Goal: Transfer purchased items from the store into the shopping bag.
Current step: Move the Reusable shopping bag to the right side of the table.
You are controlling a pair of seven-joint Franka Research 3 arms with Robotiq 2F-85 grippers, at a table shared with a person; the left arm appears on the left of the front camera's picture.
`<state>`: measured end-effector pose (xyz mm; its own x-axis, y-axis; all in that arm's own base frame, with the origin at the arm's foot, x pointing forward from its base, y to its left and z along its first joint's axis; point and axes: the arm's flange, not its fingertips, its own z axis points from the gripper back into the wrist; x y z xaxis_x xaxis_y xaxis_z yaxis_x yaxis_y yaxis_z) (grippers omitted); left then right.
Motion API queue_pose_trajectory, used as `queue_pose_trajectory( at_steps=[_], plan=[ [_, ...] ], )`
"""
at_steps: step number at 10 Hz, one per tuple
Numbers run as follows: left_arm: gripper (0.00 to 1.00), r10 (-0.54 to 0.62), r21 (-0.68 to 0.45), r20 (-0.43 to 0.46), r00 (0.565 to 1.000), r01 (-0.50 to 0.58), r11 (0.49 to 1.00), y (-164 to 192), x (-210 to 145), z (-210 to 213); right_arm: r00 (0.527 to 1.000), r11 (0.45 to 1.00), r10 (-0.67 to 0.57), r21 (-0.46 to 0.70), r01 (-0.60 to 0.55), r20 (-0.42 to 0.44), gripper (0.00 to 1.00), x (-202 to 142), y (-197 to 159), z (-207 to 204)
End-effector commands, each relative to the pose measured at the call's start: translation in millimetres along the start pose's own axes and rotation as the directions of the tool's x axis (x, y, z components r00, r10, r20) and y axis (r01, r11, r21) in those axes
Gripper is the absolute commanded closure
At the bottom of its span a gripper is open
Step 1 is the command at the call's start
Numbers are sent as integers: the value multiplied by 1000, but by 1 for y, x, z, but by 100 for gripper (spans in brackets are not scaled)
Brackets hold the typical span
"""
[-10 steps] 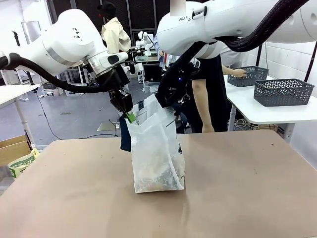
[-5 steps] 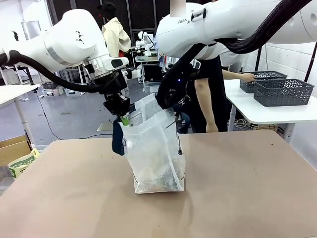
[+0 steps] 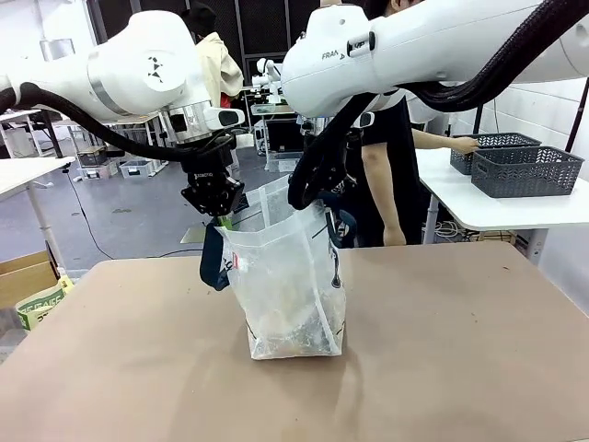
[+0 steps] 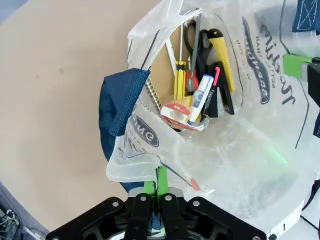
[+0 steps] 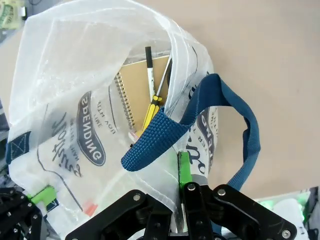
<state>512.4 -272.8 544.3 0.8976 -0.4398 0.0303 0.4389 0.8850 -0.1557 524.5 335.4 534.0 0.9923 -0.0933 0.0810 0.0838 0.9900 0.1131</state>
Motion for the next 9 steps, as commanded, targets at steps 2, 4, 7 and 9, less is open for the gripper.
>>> queue_pose_trajectory(
  at_steps=[2,4,7,9],
  plan=[
    [100,22,11,-4,1000,-22,1000,-2,1,-2,1000,1000,0,0,0,0,100,0,0,0],
    [100,116,16,27,993,-117,993,-11,7,-1,996,996,-82,23,82,27,100,1,15,-4],
    [100,210,-34,54,976,-209,977,-12,7,4,990,988,-143,57,142,13,100,1,19,-6],
    [100,257,-58,40,966,-254,965,-20,13,1,987,985,-158,77,157,-1,100,7,29,-8]
  ],
)
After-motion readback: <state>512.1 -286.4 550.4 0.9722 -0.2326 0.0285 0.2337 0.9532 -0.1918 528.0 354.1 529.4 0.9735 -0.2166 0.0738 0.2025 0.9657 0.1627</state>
